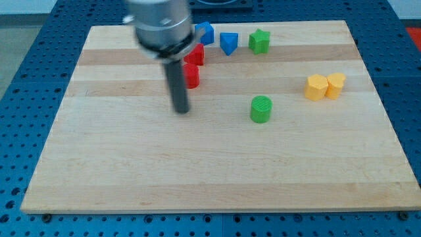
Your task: Move the red circle diagonally ot the bottom left of the red star
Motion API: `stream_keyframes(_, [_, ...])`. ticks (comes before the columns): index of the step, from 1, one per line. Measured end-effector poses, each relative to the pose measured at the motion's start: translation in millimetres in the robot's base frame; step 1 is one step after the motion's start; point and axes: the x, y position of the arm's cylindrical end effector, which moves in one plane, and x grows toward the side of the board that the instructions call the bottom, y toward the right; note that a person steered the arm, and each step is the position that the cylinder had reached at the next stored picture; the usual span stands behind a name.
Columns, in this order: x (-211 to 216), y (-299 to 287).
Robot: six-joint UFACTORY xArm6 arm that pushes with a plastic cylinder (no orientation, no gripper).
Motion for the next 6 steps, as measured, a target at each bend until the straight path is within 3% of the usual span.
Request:
stream_keyframes(1, [-47.5, 35.1])
stream_keyframes(6, [-47.9, -26.7])
